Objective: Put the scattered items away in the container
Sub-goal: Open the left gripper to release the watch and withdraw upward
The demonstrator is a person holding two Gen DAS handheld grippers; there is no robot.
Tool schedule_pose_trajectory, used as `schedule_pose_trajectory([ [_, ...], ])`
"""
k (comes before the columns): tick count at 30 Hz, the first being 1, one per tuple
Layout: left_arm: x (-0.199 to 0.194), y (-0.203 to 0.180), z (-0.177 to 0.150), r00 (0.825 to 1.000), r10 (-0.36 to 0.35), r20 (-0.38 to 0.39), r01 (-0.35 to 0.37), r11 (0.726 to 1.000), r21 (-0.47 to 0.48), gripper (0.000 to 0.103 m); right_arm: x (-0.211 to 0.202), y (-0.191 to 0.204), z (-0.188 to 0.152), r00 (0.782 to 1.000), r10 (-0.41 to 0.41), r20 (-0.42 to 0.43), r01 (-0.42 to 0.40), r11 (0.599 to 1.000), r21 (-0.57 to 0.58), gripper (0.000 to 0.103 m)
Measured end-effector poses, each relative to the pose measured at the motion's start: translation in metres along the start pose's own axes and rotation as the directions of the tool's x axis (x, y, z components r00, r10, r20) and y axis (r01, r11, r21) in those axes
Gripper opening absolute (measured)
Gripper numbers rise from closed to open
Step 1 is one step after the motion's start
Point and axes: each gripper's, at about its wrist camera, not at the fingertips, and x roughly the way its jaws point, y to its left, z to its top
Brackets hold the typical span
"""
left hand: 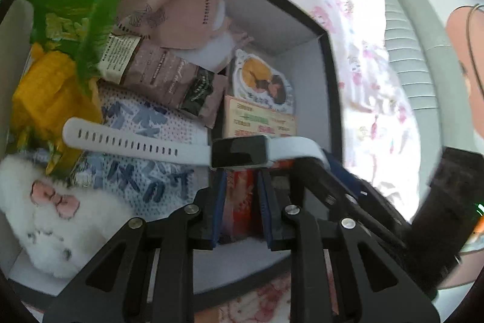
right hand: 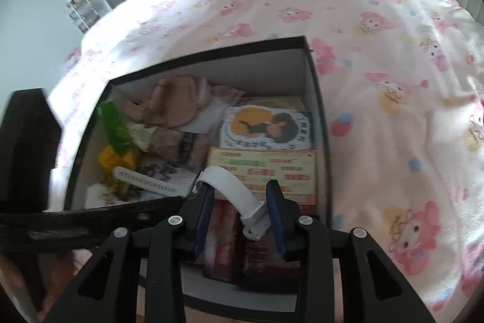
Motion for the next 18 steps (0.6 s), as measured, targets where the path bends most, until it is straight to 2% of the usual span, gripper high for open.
schedule_pose_trajectory([
  [1, 0.005, 0.001, 0.001, 1.000, -0.006, -0.007, 0.006, 1.000, -0.016, 0.019, -0.002, 0.001, -0.001, 1.000, -0.018, 0.006, 0.018, 1.000, -0.009, 0.032],
  [3, 0.010, 0.002, 0.004, 1.000, 0.002, 0.001, -0.002, 0.999, -0.041, 0.019, -0.004, 0.001, -0.002, 0.999, -0.035, 0.011, 0.035, 0.999, -0.015, 0.040],
  [4, 0.010, 0.002, 0.005, 1.000, 0.011, 0.010, -0.010, 0.999, -0.049, 0.019, -0.006, -0.001, -0.003, 1.000, -0.028, 0.012, 0.028, 1.000, -0.008, 0.042],
  [9, -0.006, 0.003, -0.003, 0.998, -0.037, 0.042, 0.040, 0.997, -0.059, 0.019, -0.016, -0.012, -0.006, 0.999, 0.028, 0.022, -0.029, 0.999, 0.044, 0.042],
  [14, -0.018, 0.013, -0.014, 0.998, -0.017, 0.055, 0.021, 0.998, -0.065, 0.019, -0.023, -0.012, 0.004, 0.996, 0.018, 0.089, -0.024, 0.998, 0.062, 0.042],
  [16, -0.016, 0.019, -0.014, 0.998, -0.011, 0.060, 0.016, 0.996, -0.090, 0.019, -0.016, -0.005, 0.005, 0.996, 0.049, 0.075, -0.053, 0.997, 0.050, 0.042],
  [18, -0.009, 0.023, -0.016, 0.999, 0.007, 0.046, -0.002, 0.995, -0.104, 0.019, -0.007, 0.001, 0.001, 0.998, 0.042, 0.050, -0.044, 0.999, 0.032, 0.042],
])
